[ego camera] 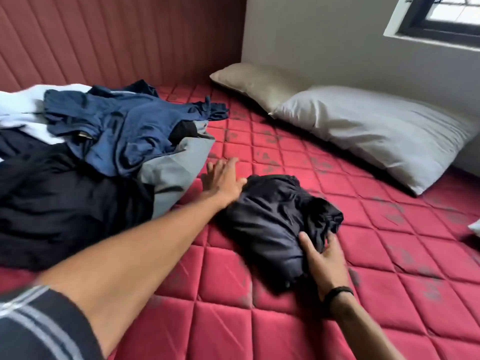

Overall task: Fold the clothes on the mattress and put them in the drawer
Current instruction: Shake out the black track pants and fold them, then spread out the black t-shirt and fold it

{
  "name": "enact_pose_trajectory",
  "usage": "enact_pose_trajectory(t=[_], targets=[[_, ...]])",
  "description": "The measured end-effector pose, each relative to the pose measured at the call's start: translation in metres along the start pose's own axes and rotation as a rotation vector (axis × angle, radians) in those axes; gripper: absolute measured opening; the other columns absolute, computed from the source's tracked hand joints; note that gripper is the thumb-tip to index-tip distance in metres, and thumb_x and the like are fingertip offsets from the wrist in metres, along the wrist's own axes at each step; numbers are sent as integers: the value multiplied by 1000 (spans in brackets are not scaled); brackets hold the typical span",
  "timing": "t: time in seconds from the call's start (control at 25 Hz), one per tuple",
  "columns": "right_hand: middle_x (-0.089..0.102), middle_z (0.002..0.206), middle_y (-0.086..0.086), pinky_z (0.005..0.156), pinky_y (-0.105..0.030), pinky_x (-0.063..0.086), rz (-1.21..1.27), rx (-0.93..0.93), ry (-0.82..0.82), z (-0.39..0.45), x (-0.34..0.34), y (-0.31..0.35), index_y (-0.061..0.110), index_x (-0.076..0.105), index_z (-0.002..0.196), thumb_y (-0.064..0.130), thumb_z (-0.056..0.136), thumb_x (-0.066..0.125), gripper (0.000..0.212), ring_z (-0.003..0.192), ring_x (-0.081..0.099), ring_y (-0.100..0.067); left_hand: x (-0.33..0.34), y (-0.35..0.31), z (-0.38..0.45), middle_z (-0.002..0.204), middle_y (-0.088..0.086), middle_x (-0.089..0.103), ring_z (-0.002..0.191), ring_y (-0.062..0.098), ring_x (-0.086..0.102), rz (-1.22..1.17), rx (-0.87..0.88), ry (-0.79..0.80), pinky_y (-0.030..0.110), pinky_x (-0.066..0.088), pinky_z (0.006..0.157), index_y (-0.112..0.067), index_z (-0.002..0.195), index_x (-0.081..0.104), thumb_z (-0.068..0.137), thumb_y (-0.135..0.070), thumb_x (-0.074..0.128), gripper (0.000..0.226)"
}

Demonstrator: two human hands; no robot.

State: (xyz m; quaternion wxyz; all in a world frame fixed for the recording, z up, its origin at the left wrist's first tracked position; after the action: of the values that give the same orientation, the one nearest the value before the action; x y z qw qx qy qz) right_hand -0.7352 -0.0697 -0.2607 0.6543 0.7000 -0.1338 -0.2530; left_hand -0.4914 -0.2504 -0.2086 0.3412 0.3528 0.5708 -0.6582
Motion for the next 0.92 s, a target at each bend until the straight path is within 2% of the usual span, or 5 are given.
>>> enact_pose_trajectory(t=[0.16,0.24,0.4,0.6,0.92], targets=[[69,86,-10,67,-29,60,42,82,-187,-7,-17,-14,25,52,116,60,99,55,39,67,69,-16,49,12,-85,169,-1,23,156,23,17,155,248,-94,60,6,124,-41,158,31,97,-70,28,67],[70,94,-23,77,-48,58,-126,103,-210,-22,-18,-16,27,49,108,80,93,36,57,80,69,-37,37,46,-115,169,3,25,157,27,19,163,126,-225,66,6,123,-37,158,34,99,-65,28,65],[67,121,-26,87,-41,36,-458,73,109,-79,-5,-8,12,58,100,69,101,26,65,118,60,-41,-16,124,-163,170,14,19,158,37,9,385,-90,-316,64,-13,121,-31,157,38,94,-56,52,69],[66,129,-17,92,-41,47,-999,27,346,-120,19,-2,22,65,109,100,66,8,105,121,63,-32,-93,224,-224,109,2,65,104,33,63,311,-172,-399,50,49,89,-18,108,70,96,-41,44,38],[40,109,3,96,-41,51,-1235,-80,506,-213,101,-16,51,51,122,112,44,5,109,115,57,-23,-108,189,-343,82,-9,58,82,18,57,201,11,-441,38,44,72,-31,81,51,99,-31,49,18]])
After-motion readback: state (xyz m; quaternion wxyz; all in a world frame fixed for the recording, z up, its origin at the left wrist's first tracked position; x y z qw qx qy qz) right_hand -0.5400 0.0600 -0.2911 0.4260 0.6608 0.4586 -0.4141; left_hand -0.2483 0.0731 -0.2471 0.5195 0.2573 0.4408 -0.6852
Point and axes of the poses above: each hand's wrist, its own z-axis towards the middle knuckle, its own x-axis out of the palm, y = z × x, the point moved 8 cm from there along z, towards the middle knuckle
